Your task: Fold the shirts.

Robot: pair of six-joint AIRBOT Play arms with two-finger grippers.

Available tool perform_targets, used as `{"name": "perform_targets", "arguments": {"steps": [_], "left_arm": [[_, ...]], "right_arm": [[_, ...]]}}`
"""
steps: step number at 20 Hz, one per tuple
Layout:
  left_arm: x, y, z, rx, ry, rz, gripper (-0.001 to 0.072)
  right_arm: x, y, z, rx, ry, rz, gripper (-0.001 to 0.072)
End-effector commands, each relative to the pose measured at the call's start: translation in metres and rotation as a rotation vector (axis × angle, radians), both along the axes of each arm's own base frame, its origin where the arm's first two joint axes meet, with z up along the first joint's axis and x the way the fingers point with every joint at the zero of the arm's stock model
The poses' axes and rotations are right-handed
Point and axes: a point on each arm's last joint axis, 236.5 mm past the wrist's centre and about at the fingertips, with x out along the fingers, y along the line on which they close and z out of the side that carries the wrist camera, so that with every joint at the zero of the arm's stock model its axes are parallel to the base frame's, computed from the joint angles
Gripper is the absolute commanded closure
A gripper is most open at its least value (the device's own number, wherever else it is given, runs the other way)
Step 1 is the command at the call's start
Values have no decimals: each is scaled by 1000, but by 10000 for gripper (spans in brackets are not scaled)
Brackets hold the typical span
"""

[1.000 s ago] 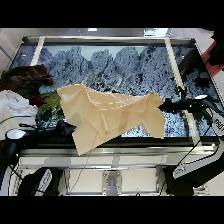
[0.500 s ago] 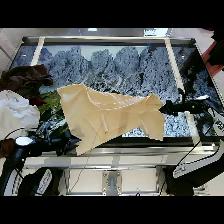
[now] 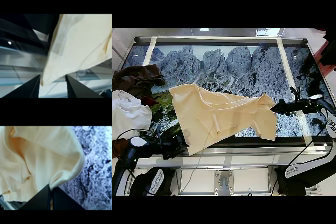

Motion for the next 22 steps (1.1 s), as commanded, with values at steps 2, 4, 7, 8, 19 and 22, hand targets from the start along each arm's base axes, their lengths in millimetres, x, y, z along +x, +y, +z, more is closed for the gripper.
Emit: {"name": "perform_targets", "arguments": {"steps": [2,4,7,8,19,22], "left_arm": [[3,9,-8,49,-12,15,367],[1,9,-11,48,-5,18,366],[-8,1,-16,15,23,33,367],[-10,-5,-17,-14,30,54,366],[32,-16,-6,-116,-123,206,695],[62,-24,22,-211,-243,257,695]], "right_arm": [[0,0,1,1,-2,0,678],[0,0,1,1,-2,0,678],[0,0,1,2,-2,-1,678],[1,0,1,4,-3,-3,679],[18,10,20,82,-80,-34,679],[14,9,30,80,-95,-18,681]]}}
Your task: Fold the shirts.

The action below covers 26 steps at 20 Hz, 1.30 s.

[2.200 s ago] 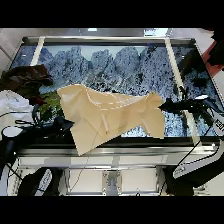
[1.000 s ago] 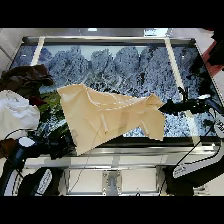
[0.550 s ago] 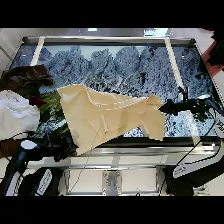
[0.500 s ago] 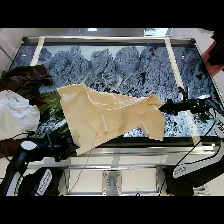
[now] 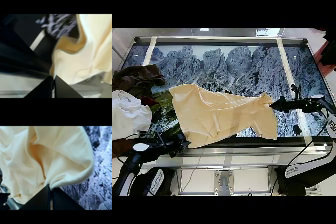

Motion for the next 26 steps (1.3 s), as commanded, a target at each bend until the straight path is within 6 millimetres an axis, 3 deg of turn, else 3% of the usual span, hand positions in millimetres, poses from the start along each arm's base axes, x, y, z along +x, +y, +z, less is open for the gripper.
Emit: {"name": "perform_targets", "arguments": {"steps": [1,4,5,8,11,14,16,18,19,22,24,26], "left_arm": [[53,-7,50,-104,-253,62,695],[116,11,127,-117,-546,142,697],[132,14,162,-130,-647,142,697],[155,12,297,-150,-1038,57,698],[147,8,414,-92,-1314,-21,698],[111,-5,521,-25,-1574,-105,699],[81,-16,575,84,-1726,-170,698],[56,-20,619,275,-1844,-196,699],[48,-17,637,385,-1884,-177,698],[30,14,687,747,-1936,-25,699],[32,37,692,892,-1867,46,699],[59,52,653,932,-1682,-7,699]], "right_arm": [[-1,-5,17,-12,-37,2,682],[-1,-34,50,-92,-122,-46,683],[-5,-38,69,-85,-156,-53,683],[-23,-43,143,-126,-333,-43,683],[-43,-44,245,-241,-597,-104,683],[-77,-31,379,-404,-955,-179,684],[-107,-16,459,-554,-1147,-243,685],[-135,1,539,-725,-1373,-344,686],[-148,9,569,-789,-1460,-379,686],[-178,32,629,-921,-1636,-422,686],[-182,28,649,-927,-1689,-469,686],[-165,20,646,-793,-1669,-452,686]]}}
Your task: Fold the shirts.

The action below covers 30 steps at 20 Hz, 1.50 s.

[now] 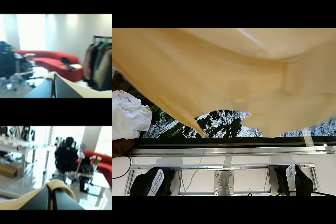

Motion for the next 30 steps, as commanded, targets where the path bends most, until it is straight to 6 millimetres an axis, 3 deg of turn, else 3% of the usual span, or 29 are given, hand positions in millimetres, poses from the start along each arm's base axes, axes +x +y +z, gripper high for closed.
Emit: {"name": "perform_targets", "arguments": {"steps": [1,4,6,8,11,12,14,16,18,21,25,30], "left_arm": [[37,43,-44,57,226,206,699],[106,58,-140,59,592,151,699],[148,61,-202,41,785,97,699],[184,57,-270,84,955,74,700],[231,48,-383,215,1182,118,699],[249,49,-414,250,1215,162,699],[292,52,-457,252,1210,266,699],[331,50,-476,176,1146,324,699],[354,45,-490,100,1113,337,699],[352,44,-523,120,1187,332,698],[320,51,-566,228,1368,335,699],[290,59,-599,302,1489,345,698]], "right_arm": [[11,-4,15,95,-23,107,686],[69,-51,-48,255,219,195,685],[119,-70,-123,336,449,231,685],[168,-58,-222,335,717,259,685],[229,-36,-384,176,1053,162,685],[248,-35,-420,145,1095,106,685],[285,-37,-470,133,1109,23,685],[315,-43,-491,191,1056,-14,686],[334,-53,-500,200,1004,-52,685],[337,-55,-518,199,1023,-59,685],[308,-51,-544,125,1180,-31,685],[238,-38,-591,62,1487,52,685]]}}
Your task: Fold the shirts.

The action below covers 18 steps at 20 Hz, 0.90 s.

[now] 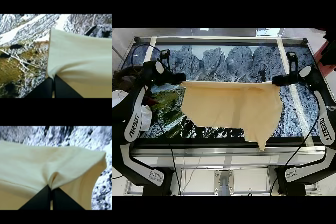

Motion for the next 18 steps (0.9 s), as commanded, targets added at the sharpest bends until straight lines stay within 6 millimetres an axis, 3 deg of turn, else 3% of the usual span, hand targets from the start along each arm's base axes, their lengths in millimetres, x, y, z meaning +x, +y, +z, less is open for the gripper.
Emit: {"name": "perform_targets", "arguments": {"steps": [1,5,9,10,12,13,15,18], "left_arm": [[-23,3,-28,19,100,-5,698],[-38,-3,-51,-13,146,3,697],[-36,-6,-54,-28,134,4,695],[-35,-7,-53,-31,127,4,628],[-35,-7,-52,-34,127,4,64],[-36,-6,-50,-33,139,3,5],[-34,-3,-30,-29,121,2,5],[-34,4,47,7,-30,-61,5]], "right_arm": [[-54,8,-40,6,219,67,684],[-82,10,-85,15,284,39,684],[-74,13,-93,44,239,-6,681],[-73,13,-92,50,237,-15,674],[-78,14,-92,55,255,-11,577],[-83,15,-89,55,271,-1,475],[-89,7,-70,34,266,-7,456],[-100,-39,-7,-70,176,-83,453]]}}
